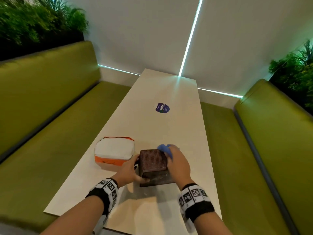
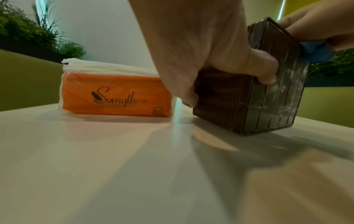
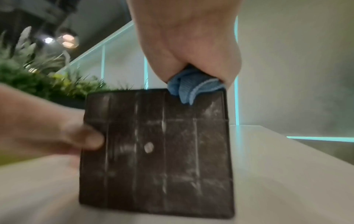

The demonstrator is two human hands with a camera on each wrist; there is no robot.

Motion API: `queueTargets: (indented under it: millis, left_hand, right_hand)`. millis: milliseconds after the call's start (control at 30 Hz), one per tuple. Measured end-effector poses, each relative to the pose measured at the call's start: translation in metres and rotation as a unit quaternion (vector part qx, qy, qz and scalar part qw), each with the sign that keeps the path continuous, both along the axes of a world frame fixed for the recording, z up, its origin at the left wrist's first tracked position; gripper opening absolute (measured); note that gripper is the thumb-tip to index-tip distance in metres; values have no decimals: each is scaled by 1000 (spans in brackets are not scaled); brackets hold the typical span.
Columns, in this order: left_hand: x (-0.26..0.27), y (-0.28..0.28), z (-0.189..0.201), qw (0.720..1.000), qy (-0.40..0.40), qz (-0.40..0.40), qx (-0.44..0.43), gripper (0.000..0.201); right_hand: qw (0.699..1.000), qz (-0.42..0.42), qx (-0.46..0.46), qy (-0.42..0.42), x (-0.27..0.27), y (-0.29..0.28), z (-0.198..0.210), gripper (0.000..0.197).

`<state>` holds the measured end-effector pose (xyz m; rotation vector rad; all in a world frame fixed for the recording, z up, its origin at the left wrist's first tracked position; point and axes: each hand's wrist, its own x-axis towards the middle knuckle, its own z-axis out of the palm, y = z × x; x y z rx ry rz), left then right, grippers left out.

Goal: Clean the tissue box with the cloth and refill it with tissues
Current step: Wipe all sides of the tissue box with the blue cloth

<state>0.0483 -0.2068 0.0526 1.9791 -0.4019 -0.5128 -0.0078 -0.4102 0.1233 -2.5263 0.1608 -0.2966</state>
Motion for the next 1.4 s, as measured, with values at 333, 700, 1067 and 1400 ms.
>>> queueTargets:
  millis: [333, 700, 1067, 1400]
  left_hand:
    - [-12, -3, 11, 998, -16, 42, 49, 51]
    - [-2, -11, 8, 999, -19, 28, -43, 30]
    - [-2, -6, -2, 1000, -22, -2, 11, 102]
    - [-4, -3, -7, 1000, -19, 18, 2, 95]
  right_hand:
    - [996, 67, -55, 25, -9, 91, -10, 41]
    - [993, 65, -77, 64, -7, 89, -2, 32]
    - [992, -115, 31, 27, 10, -6, 4, 17]
    - [992, 54, -111, 25, 6, 43, -9, 35]
